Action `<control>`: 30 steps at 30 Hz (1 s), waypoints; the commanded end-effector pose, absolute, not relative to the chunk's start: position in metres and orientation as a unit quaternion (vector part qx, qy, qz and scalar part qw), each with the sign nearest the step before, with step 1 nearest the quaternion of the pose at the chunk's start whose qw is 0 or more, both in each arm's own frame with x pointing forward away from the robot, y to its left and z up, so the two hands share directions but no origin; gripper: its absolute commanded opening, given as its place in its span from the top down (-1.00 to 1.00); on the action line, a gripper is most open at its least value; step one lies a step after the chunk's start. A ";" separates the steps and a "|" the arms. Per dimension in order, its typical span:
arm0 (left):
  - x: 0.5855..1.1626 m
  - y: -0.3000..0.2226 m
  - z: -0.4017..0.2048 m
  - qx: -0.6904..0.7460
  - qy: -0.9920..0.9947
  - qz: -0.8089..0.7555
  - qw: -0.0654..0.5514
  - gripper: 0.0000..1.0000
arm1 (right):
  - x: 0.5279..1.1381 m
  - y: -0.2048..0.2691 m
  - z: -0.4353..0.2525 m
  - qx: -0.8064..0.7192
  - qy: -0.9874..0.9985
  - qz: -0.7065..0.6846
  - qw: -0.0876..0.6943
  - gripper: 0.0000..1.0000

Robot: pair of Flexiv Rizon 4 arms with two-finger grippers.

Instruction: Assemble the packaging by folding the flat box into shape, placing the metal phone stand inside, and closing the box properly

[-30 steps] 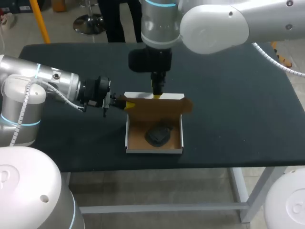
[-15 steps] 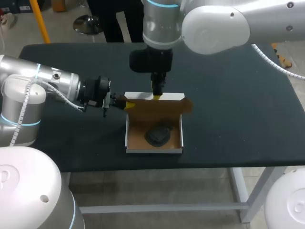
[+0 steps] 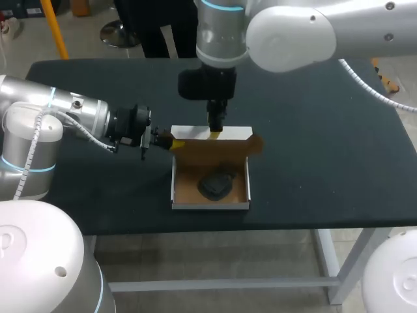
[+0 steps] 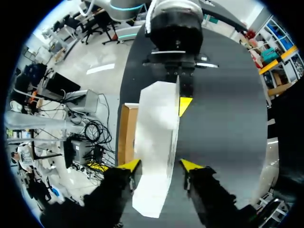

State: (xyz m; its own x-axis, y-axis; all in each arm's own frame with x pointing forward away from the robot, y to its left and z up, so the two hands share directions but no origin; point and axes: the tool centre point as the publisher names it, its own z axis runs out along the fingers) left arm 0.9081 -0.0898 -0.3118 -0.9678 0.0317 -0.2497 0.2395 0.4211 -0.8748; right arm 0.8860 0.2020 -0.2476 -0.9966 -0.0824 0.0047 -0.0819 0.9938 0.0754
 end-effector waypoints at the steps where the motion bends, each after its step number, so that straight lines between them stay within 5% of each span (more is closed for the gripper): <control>1: 0.908 -0.089 -0.310 0.082 0.836 -0.533 0.097 1.00 | 0.890 0.204 -0.249 0.043 -0.998 -0.035 0.011 -0.10; 30: 0.908 -0.089 -0.310 0.082 0.836 -0.533 0.097 1.00 | 0.899 0.213 -0.266 0.046 -0.998 -0.014 0.048 0.04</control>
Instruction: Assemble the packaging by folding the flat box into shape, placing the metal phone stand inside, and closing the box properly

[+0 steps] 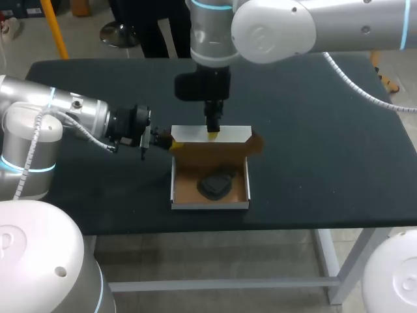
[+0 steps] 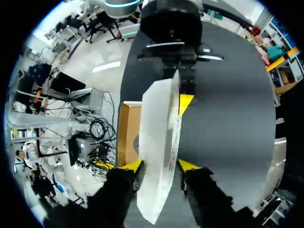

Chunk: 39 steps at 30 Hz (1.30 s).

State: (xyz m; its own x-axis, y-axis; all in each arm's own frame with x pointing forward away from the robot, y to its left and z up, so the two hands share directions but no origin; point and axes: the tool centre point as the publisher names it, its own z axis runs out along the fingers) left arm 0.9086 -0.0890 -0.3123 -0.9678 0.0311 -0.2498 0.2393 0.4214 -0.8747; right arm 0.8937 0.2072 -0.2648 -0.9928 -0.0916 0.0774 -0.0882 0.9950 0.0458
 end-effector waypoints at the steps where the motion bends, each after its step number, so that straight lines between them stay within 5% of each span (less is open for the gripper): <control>1: 0.908 -0.089 -0.310 0.082 0.836 -0.533 0.097 1.00 | 0.899 0.213 -0.267 0.047 -0.998 -0.013 0.049 0.05; 11: 0.908 -0.089 -0.310 0.082 0.836 -0.533 0.097 1.00 | 0.900 0.217 -0.271 0.051 -0.997 -0.003 0.062 0.40; 16: 0.908 -0.089 -0.310 0.082 0.836 -0.533 0.097 1.00 | 0.899 0.218 -0.272 0.052 -0.997 -0.001 0.065 1.00; 26: 0.908 -0.089 -0.310 0.082 0.836 -0.533 0.097 1.00 | 0.899 0.217 -0.269 0.051 -0.997 -0.005 0.055 1.00; 27: 0.908 -0.089 -0.310 0.082 0.836 -0.533 0.097 1.00 | 0.899 0.217 -0.268 0.051 -0.997 -0.007 0.055 0.60; 28: 0.908 -0.089 -0.310 0.082 0.836 -0.533 0.097 1.00 | 0.898 0.217 -0.267 0.051 -0.997 -0.011 0.054 -0.33; 29: 0.908 -0.089 -0.310 0.082 0.836 -0.533 0.097 1.00 | 0.898 0.216 -0.264 0.051 -0.997 -0.018 0.053 -1.00; 39: 0.908 -0.089 -0.310 0.082 0.836 -0.533 0.097 1.00 | 0.901 0.205 -0.227 0.016 -0.998 -0.053 0.043 -1.00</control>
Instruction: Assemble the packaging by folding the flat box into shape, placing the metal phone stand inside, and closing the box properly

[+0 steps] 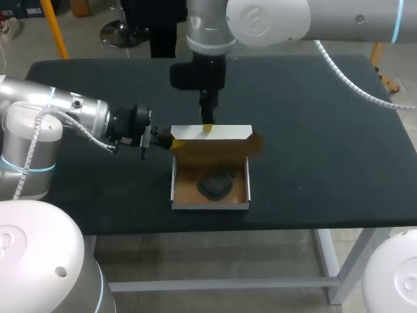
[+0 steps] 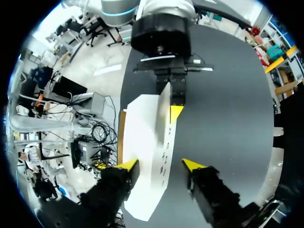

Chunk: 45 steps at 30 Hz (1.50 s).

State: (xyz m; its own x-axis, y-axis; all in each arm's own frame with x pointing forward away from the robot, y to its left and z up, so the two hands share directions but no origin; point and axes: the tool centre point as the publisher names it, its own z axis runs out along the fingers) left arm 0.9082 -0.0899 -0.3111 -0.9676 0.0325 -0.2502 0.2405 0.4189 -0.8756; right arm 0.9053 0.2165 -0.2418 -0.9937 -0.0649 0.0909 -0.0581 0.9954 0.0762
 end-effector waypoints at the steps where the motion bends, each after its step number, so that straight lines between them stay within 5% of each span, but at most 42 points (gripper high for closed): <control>1: 0.908 -0.089 -0.310 0.082 0.836 -0.533 0.097 1.00 | 0.903 0.203 -0.224 0.002 -0.998 -0.056 0.041 -1.00; 8: 0.908 -0.089 -0.310 0.082 0.836 -0.533 0.097 1.00 | 0.915 0.186 -0.201 -0.110 -0.990 -0.077 0.028 -1.00; 11: 0.908 -0.089 -0.310 0.082 0.836 -0.533 0.097 1.00 | 0.918 0.174 -0.187 -0.124 -0.988 -0.088 -0.038 -1.00; 28: 0.908 -0.089 -0.310 0.082 0.836 -0.533 0.097 1.00 | 0.922 0.172 -0.189 -0.156 -0.984 -0.082 -0.031 -1.00; 45: 0.906 -0.093 -0.317 0.119 0.828 -0.512 0.194 1.00 | 0.925 0.146 -0.190 -0.381 -0.919 -0.091 0.036 -1.00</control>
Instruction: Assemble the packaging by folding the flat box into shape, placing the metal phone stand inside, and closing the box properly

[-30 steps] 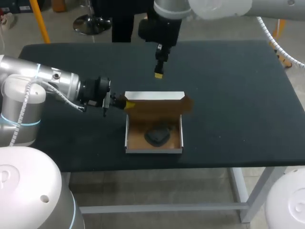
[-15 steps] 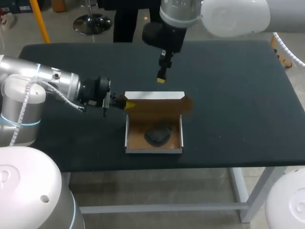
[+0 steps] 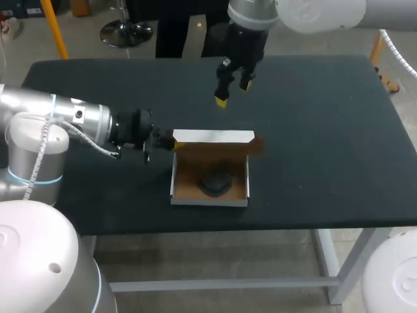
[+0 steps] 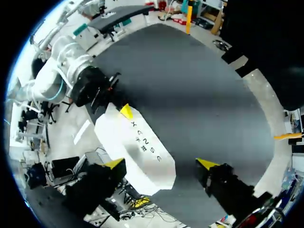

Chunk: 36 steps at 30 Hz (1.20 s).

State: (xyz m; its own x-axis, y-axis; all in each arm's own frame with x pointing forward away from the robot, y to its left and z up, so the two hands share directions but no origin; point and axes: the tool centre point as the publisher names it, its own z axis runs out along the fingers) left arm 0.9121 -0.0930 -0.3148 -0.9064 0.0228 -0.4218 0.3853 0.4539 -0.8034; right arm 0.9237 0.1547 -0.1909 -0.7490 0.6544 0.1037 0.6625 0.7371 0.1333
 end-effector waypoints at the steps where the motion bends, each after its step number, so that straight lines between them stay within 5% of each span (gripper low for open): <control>1: 0.905 -0.093 -0.318 0.122 0.827 -0.511 0.200 1.00 | 0.924 0.144 -0.191 -0.391 -0.915 -0.091 0.040 -1.00; 36: 0.900 -0.087 -0.328 0.146 0.815 -0.486 0.278 1.00 | 0.907 0.125 -0.204 -0.511 -0.848 -0.108 0.085 -1.00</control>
State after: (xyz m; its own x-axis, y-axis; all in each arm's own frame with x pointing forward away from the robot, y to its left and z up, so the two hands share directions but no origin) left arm 0.9030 -0.0884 -0.3248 -0.8139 -0.0157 -0.5808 0.4994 0.4920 -0.7131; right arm 0.9043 0.1264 -0.2045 -0.4946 0.8364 0.2360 0.8691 0.4790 0.1237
